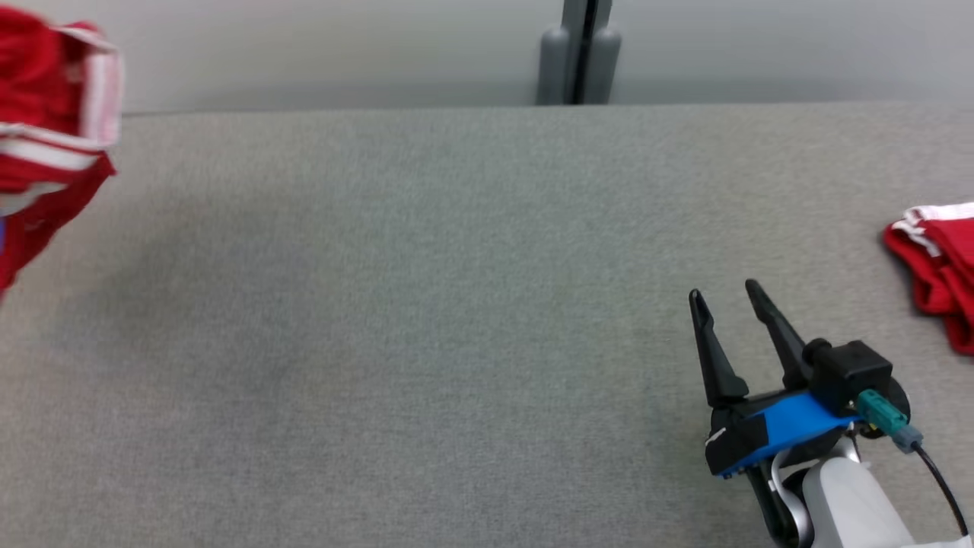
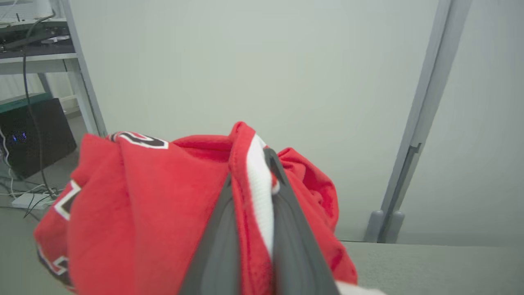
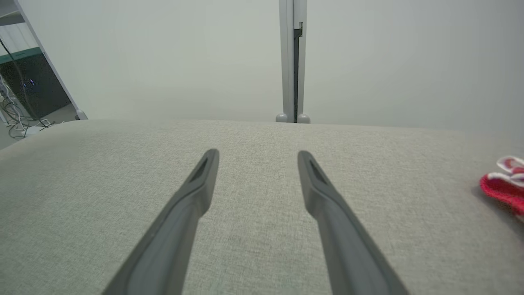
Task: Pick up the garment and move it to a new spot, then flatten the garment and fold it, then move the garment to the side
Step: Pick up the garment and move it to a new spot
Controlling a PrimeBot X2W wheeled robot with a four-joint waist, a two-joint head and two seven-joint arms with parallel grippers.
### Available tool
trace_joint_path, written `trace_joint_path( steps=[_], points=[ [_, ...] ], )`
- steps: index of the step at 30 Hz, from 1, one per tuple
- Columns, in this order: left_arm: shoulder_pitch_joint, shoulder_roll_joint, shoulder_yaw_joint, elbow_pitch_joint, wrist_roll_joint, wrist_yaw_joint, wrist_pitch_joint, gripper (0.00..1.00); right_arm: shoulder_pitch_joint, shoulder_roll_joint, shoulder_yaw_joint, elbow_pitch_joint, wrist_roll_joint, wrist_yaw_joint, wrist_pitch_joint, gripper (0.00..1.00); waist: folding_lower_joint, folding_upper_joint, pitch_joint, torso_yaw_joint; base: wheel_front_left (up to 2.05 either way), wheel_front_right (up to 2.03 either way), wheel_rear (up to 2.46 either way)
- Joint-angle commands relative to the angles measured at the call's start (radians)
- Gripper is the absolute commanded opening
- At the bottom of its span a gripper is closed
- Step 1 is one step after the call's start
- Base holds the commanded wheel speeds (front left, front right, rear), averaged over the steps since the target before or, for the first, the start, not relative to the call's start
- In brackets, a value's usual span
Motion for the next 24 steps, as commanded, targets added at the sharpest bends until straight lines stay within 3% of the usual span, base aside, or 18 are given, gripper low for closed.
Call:
trace_joint_path(
  steps=[1,6,12,19,24],
  points=[
    [-0.046,-0.019,-0.045,-0.056,-0.003,-0.014,0.022,0.0,0.022,0.008,0.003,0.011,0.01,0.0,-0.009,1.0,0.0003,0.0,-0.068,-0.047,0.0,0.0,0.0],
    [-0.087,-0.041,-0.146,-0.13,0.018,-0.041,0.071,0.0,0.035,0.016,0.011,0.021,0.02,0.0,-0.011,1.0,0.0003,0.0,-0.101,-0.083,0.0,0.0,0.0],
    [-0.079,-0.126,-0.296,-0.176,0.0,-0.07,0.12,0.0,0.034,0.021,0.027,0.017,0.026,0.0,-0.01,1.0,0.0003,0.0,-0.104,-0.154,0.0,0.0,0.0],
    [-0.013,-0.222,-0.392,-0.147,-0.018,-0.06,0.106,0.0,0.019,0.022,0.051,0.013,0.022,0.0,-0.004,1.0,0.0003,0.0,-0.065,-0.274,0.0,0.0,0.0],
    [0.042,-0.285,-0.404,-0.059,-0.018,-0.033,0.014,0.0,0.024,0.023,0.041,0.02,0.031,0.0,-0.013,1.0,0.0003,0.0,-0.038,-0.344,0.0,0.0,0.0]
  ],
)
